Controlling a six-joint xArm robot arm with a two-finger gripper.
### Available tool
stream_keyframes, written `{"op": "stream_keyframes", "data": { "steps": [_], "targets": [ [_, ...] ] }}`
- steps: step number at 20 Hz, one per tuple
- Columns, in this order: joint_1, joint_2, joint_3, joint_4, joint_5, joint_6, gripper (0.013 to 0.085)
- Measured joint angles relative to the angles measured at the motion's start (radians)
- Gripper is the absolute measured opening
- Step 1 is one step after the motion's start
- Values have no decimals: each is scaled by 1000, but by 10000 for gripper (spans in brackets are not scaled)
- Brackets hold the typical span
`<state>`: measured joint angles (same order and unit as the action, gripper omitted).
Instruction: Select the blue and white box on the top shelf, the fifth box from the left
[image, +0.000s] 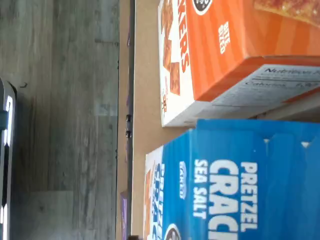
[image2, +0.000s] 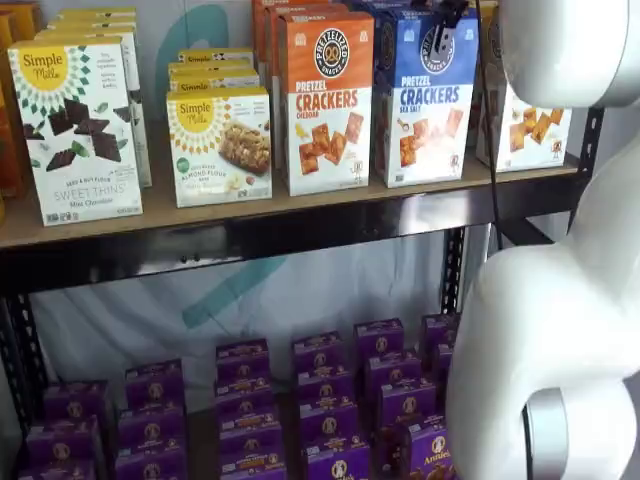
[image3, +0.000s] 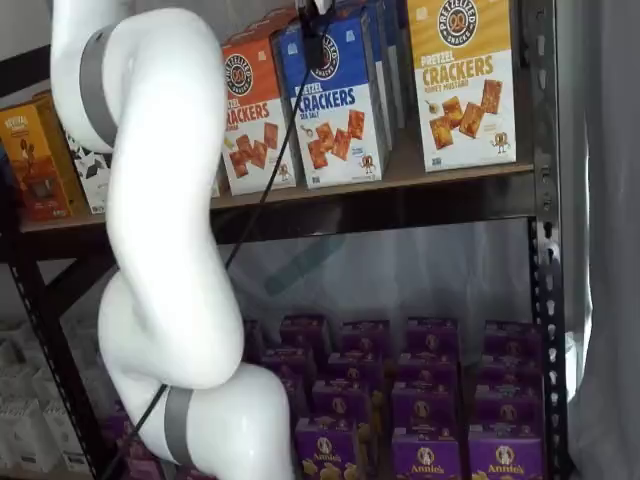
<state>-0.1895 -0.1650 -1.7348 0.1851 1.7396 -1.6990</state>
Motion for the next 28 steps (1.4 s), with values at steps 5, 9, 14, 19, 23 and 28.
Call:
{"op": "stream_keyframes", "data": {
  "steps": [5,9,14,19,23,28],
  "targets": [
    [-3,-5,7,2,-3,-2,730],
    [-6,-7,9,5,-1,-5,650],
    [-10,-9,11,5,1,-8,650],
    [-15,-7,5,15,12,-9,570],
    [-23,0,-21,30,50,-7,570],
    [-27,-19,-35,16,101,-11,570]
  ]
}}
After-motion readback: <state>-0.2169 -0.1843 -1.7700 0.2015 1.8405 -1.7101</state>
